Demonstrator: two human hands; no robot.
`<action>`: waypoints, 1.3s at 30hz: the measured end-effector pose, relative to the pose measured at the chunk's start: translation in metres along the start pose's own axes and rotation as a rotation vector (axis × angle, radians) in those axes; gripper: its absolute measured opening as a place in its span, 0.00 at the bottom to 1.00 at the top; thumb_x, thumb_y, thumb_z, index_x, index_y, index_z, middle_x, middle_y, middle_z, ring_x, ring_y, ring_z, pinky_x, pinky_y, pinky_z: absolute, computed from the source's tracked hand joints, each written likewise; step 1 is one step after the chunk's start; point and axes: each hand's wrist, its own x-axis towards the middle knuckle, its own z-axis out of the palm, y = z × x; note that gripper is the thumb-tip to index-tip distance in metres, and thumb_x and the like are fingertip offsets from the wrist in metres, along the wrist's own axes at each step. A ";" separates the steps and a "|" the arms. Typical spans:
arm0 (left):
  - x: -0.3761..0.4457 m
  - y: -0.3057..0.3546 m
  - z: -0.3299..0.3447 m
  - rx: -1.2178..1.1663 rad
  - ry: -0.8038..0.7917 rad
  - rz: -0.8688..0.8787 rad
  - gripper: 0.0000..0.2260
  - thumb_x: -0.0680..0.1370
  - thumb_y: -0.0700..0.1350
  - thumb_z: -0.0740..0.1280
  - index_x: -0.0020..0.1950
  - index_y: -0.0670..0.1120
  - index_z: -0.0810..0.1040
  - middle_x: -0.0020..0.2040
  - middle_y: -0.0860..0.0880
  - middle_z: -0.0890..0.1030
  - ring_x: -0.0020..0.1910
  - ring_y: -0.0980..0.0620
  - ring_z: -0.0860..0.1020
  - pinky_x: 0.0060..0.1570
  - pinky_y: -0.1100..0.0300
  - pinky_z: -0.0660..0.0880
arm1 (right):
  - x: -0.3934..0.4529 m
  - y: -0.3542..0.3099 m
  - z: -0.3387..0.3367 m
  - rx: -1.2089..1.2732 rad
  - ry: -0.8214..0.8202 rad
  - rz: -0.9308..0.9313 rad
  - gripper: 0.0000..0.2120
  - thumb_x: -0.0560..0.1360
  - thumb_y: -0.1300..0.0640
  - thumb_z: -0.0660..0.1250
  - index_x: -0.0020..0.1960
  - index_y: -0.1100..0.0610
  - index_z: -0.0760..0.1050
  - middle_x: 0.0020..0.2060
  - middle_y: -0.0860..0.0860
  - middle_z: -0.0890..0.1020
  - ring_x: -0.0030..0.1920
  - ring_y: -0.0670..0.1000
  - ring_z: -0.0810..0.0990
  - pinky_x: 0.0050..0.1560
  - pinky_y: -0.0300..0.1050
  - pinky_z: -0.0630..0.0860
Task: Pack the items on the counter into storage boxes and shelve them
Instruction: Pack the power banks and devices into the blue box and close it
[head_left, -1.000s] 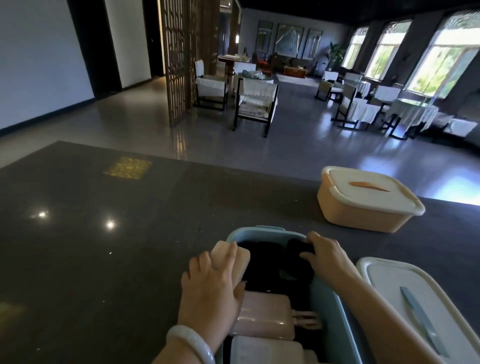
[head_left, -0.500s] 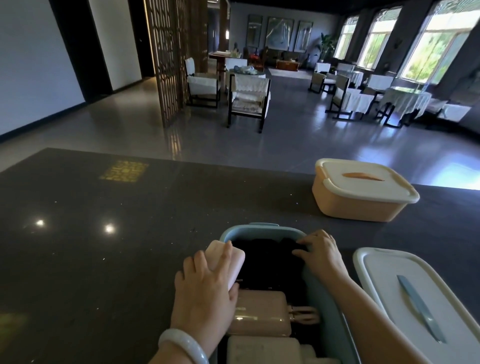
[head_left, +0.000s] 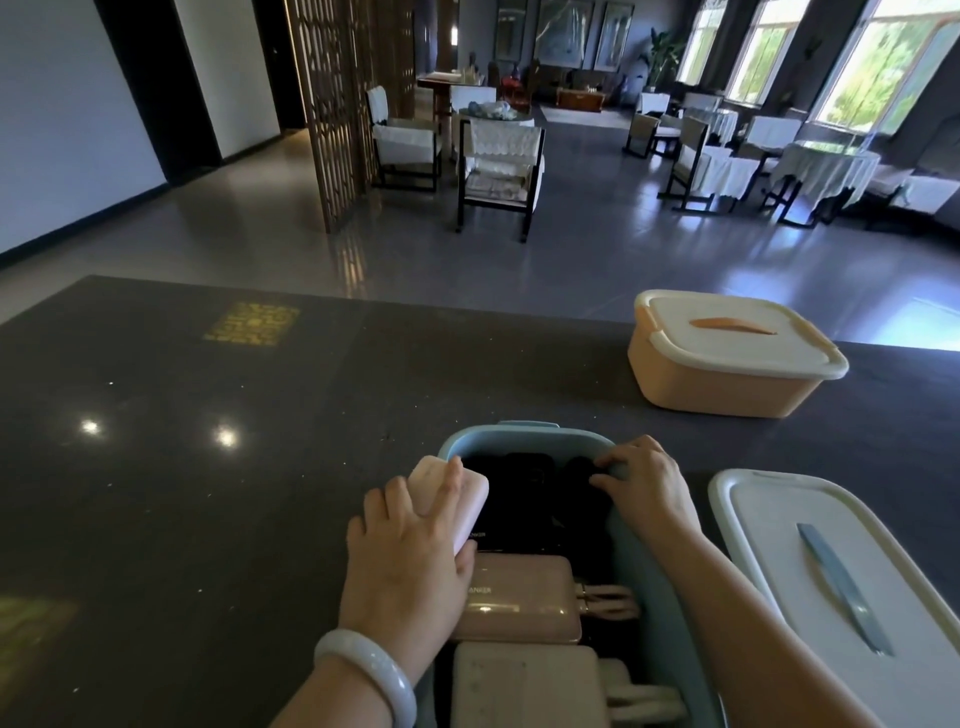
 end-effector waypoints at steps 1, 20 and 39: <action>0.000 0.000 0.000 -0.003 0.001 0.000 0.34 0.76 0.62 0.58 0.76 0.60 0.42 0.62 0.48 0.65 0.56 0.49 0.65 0.54 0.55 0.67 | 0.000 0.000 0.000 0.004 0.000 -0.002 0.09 0.68 0.57 0.77 0.48 0.52 0.83 0.45 0.47 0.73 0.43 0.50 0.76 0.43 0.43 0.70; -0.002 0.000 -0.003 -0.016 0.006 0.014 0.33 0.78 0.62 0.56 0.77 0.59 0.41 0.61 0.47 0.64 0.57 0.49 0.65 0.56 0.56 0.68 | 0.004 -0.005 -0.005 -0.036 -0.044 -0.073 0.13 0.70 0.58 0.75 0.53 0.49 0.82 0.46 0.47 0.72 0.44 0.49 0.73 0.44 0.43 0.70; 0.010 0.023 -0.015 -0.277 0.055 -0.031 0.51 0.75 0.61 0.65 0.71 0.53 0.21 0.63 0.48 0.65 0.62 0.51 0.65 0.62 0.59 0.66 | -0.084 -0.114 -0.001 0.940 -0.481 0.243 0.12 0.79 0.56 0.63 0.41 0.63 0.74 0.31 0.55 0.76 0.31 0.50 0.75 0.38 0.50 0.75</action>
